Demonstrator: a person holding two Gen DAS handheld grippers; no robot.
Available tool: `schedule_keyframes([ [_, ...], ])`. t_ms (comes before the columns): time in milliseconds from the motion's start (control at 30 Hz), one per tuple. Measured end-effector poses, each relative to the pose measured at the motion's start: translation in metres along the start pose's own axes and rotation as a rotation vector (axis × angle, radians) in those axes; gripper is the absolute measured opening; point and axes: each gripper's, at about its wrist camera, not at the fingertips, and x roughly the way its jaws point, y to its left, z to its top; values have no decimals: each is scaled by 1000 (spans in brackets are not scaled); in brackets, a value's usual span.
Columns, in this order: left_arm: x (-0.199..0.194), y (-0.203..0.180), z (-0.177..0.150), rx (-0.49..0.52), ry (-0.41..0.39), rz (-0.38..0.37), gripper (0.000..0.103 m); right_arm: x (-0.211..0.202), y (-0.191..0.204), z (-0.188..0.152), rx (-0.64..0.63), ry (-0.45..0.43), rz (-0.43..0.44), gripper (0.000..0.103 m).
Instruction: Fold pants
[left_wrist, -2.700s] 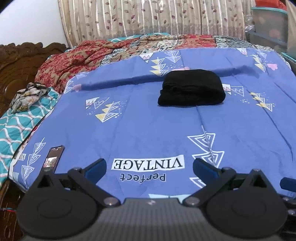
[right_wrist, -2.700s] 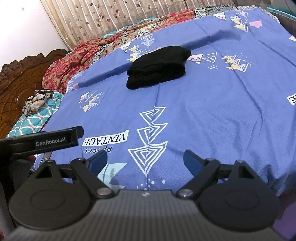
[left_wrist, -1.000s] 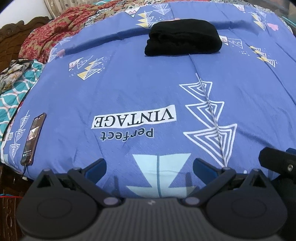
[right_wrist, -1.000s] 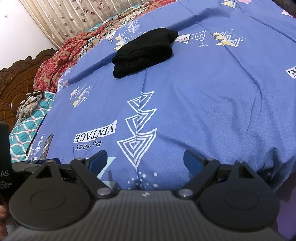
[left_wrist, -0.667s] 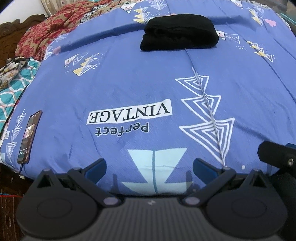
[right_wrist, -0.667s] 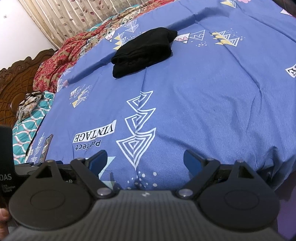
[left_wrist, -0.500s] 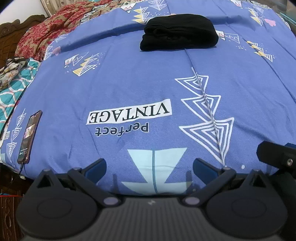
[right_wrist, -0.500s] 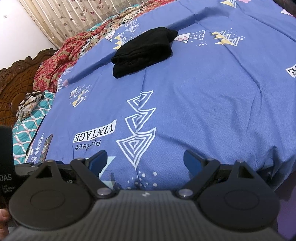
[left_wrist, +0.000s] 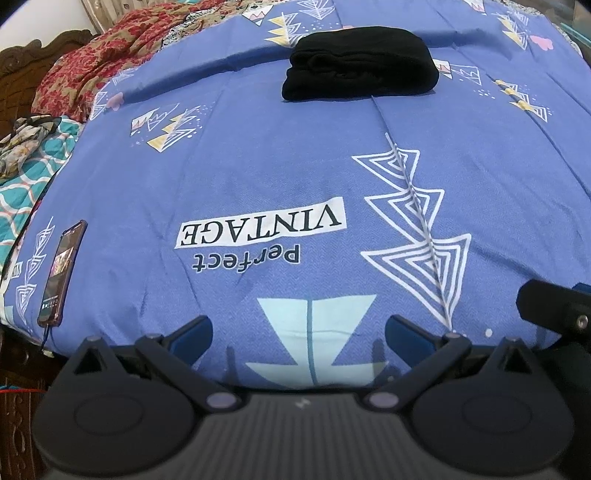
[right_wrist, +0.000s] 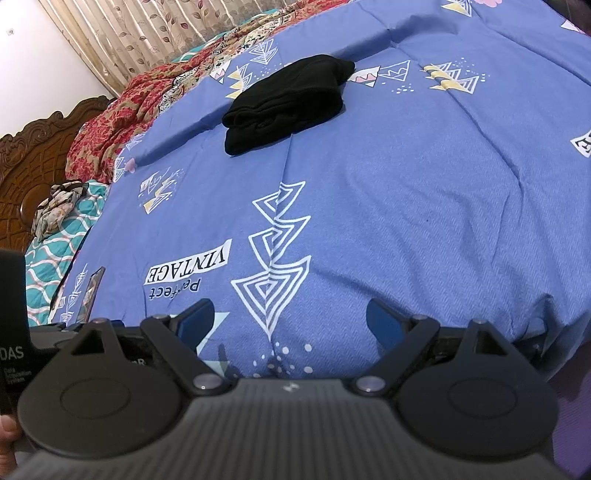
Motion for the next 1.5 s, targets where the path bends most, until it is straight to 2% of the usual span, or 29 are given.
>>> schedule_keyframes([
  [1000,0,0,0,3,1,6,103,0,-1,1,2,1,0,91],
  [1300,-1,-1,0,3,2,-14,103,0,-1,1,0,0,-2,91],
  [1500,-2,-1,3,-5,-4,-22,103,-2,-2,4,-16,-29,-20,91],
])
